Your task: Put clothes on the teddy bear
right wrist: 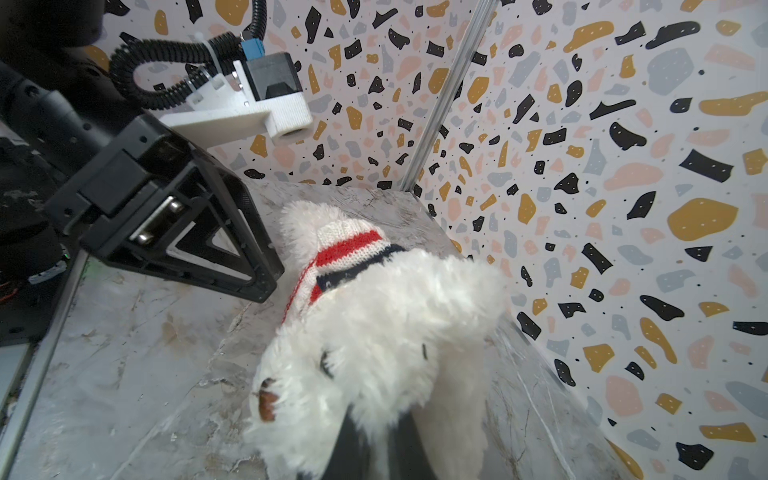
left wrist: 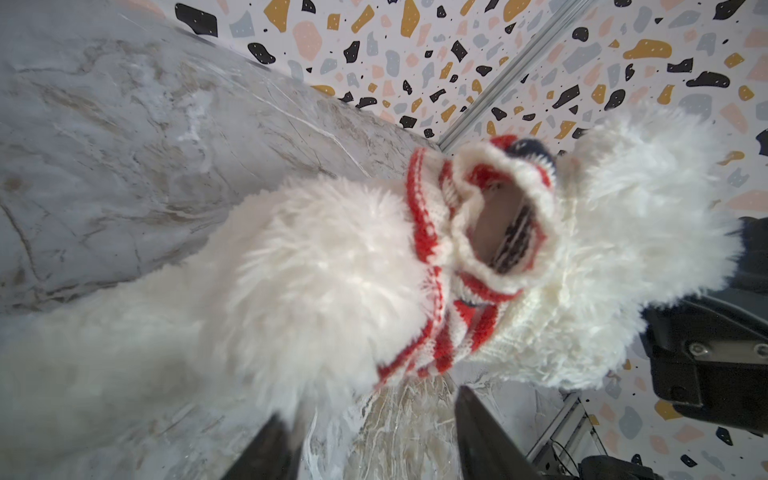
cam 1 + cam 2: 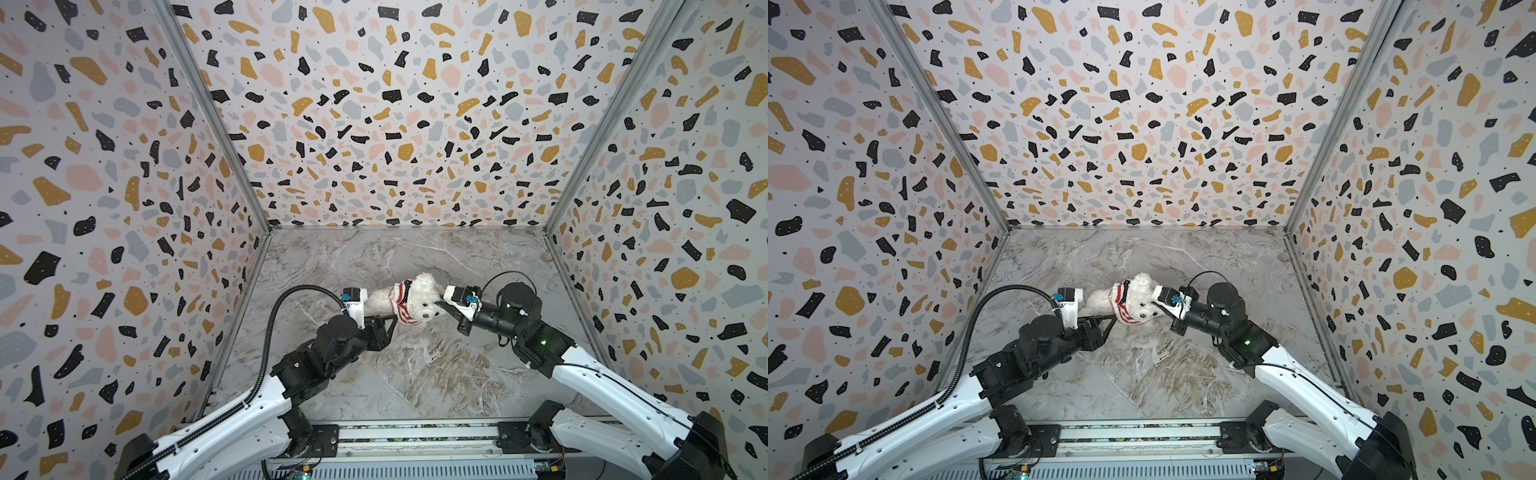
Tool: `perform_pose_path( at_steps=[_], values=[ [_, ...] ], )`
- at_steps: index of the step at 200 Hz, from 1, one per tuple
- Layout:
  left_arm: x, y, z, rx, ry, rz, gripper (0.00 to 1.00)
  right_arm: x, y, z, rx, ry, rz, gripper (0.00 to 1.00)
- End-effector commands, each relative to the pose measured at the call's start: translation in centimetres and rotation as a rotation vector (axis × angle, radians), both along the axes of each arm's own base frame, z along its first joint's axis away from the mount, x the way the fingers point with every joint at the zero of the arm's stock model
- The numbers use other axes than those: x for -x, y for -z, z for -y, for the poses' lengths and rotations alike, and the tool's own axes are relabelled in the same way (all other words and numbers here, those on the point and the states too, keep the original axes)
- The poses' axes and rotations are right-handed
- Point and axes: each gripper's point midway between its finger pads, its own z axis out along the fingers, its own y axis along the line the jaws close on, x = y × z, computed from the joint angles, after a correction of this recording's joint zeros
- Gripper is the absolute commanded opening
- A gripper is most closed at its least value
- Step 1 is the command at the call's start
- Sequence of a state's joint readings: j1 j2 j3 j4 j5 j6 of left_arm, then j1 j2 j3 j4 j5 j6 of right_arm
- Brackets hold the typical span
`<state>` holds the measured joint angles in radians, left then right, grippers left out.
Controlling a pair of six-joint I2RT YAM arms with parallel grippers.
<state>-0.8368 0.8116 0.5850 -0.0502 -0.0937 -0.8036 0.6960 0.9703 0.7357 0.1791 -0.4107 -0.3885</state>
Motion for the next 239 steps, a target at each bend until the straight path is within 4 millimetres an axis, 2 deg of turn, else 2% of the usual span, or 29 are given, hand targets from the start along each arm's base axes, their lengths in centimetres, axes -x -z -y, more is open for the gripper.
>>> perform_pose_path(
  at_steps=[1,28,47,77,107,134,146,167,195,218,239],
  values=[
    [0.1,-0.9,0.8,0.075,0.027,0.01,0.63,0.0,-2.5,0.0,-0.048,0.003,0.109,0.0],
    [-0.8,-2.2,1.1,0.111,0.006,0.054,0.48,0.3,-2.5,0.1,-0.047,-0.01,0.116,0.0],
    [-1.5,-2.5,1.0,0.114,-0.028,0.081,0.41,0.6,-2.7,0.1,-0.052,-0.019,0.117,0.0],
    [-2.2,-3.0,1.3,0.133,-0.045,0.109,0.35,0.8,-2.6,0.1,-0.06,-0.029,0.103,0.0],
    [-2.6,-2.7,1.7,0.127,-0.044,0.115,0.33,1.0,-2.7,0.2,-0.076,-0.025,0.101,0.0],
    [-2.7,-1.8,2.2,0.112,-0.028,0.093,0.24,0.9,-2.8,0.3,-0.083,-0.015,0.101,0.0],
    [-2.8,-2.3,2.5,0.134,-0.019,0.107,0.23,0.8,-3.0,0.4,-0.087,-0.009,0.101,0.0],
    [-2.8,-1.7,2.7,0.132,-0.017,0.098,0.22,1.0,-3.3,0.4,-0.102,-0.014,0.102,0.0],
    [-2.9,-1.6,2.7,0.144,-0.023,0.098,0.14,1.0,-3.4,0.5,-0.109,-0.01,0.102,0.0],
    [-2.9,-1.5,2.4,0.138,-0.033,0.101,0.0,0.8,-3.4,0.9,-0.106,0.019,0.103,0.0],
    [-2.9,-1.1,1.6,0.117,-0.061,0.096,0.0,0.8,-3.4,1.2,-0.107,0.036,0.108,0.0]
  ],
)
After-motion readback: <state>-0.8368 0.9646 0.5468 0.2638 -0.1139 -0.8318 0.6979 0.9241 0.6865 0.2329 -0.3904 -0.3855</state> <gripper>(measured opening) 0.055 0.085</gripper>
